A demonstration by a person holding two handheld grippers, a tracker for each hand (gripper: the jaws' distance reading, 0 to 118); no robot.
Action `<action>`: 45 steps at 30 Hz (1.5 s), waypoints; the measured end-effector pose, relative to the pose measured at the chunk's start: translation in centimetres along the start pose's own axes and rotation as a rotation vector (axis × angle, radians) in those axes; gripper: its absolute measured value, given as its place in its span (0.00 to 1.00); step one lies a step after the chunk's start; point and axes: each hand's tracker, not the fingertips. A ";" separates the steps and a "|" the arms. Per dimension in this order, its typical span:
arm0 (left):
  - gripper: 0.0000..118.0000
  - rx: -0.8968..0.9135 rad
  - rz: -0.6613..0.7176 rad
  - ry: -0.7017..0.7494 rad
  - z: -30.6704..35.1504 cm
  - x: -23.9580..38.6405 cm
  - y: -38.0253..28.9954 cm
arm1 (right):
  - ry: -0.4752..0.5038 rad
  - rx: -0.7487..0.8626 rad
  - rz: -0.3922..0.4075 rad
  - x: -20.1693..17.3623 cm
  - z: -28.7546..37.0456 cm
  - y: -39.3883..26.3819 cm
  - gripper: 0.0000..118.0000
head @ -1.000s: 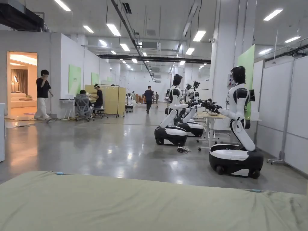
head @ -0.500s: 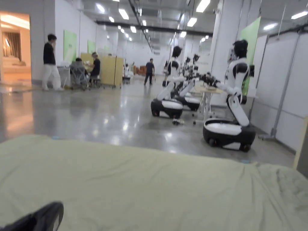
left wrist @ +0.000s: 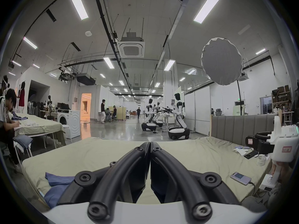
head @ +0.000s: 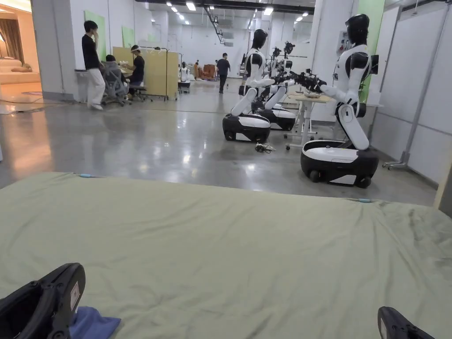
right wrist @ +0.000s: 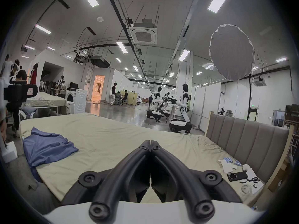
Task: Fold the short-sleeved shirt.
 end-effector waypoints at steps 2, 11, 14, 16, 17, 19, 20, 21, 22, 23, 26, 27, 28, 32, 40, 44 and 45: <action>0.03 -0.045 -0.072 0.035 -0.4 0.0 -0.2 | -0.013 -0.011 0.035 0.0 -0.1 -0.1 0.00; 0.03 -0.117 -1.198 -0.018 -0.8 3.0 -7.6 | -0.066 0.076 1.370 -2.9 -0.5 -5.5 0.00; 0.03 -0.175 -1.525 -0.137 -0.2 2.4 -11.8 | 0.075 0.087 1.647 -2.6 0.2 -8.5 0.00; 0.03 -0.223 -1.551 -0.234 0.7 2.5 -13.1 | 0.149 0.091 1.734 -2.4 1.0 -10.3 0.00; 0.03 -0.236 -1.557 -0.264 1.2 2.6 -13.2 | 0.203 0.071 1.718 -2.4 1.4 -10.8 0.00; 0.03 -0.228 -1.550 -0.256 1.4 3.0 -13.5 | 0.233 0.027 1.653 -2.6 1.7 -11.1 0.00; 0.03 -0.233 -1.513 -0.252 1.3 3.2 -13.2 | 0.208 0.000 1.602 -2.5 1.5 -10.8 0.00; 0.03 -0.231 -1.418 -0.220 0.9 3.7 -12.0 | 0.160 -0.042 1.502 -2.7 1.1 -10.0 0.00; 0.03 -0.237 -1.298 -0.202 0.5 4.2 -10.5 | 0.128 -0.084 1.373 -2.9 0.8 -8.9 0.00; 0.03 -0.236 -1.146 -0.166 -0.1 4.4 -8.9 | 0.087 -0.105 1.193 -3.0 0.4 -7.4 0.00; 0.03 -0.220 -0.612 -0.100 -1.0 2.5 -4.5 | 0.019 -0.148 0.604 -1.8 -0.3 -3.8 0.00; 0.03 -0.213 -0.415 -0.088 -1.0 1.7 -3.3 | 0.005 -0.157 0.425 -1.1 -0.6 -3.4 0.00; 0.03 -0.207 -0.258 -0.093 -1.0 0.9 -2.7 | 0.000 -0.161 0.299 -0.5 -0.6 -3.4 0.00; 0.03 -0.156 0.167 -0.197 0.1 -2.3 -2.6 | 0.007 -0.187 -0.084 1.1 -0.8 -3.4 0.00; 0.03 -0.128 0.087 -0.145 0.9 -1.1 -2.5 | 0.017 -0.081 -0.061 -0.2 0.5 -2.3 0.00; 0.03 -0.119 0.094 -0.115 0.8 -1.2 -2.5 | 0.034 -0.075 -0.021 -0.9 0.6 -2.1 0.00; 0.03 -0.120 0.102 -0.112 0.9 -1.3 -2.5 | 0.038 -0.075 -0.018 -0.9 0.5 -2.1 0.00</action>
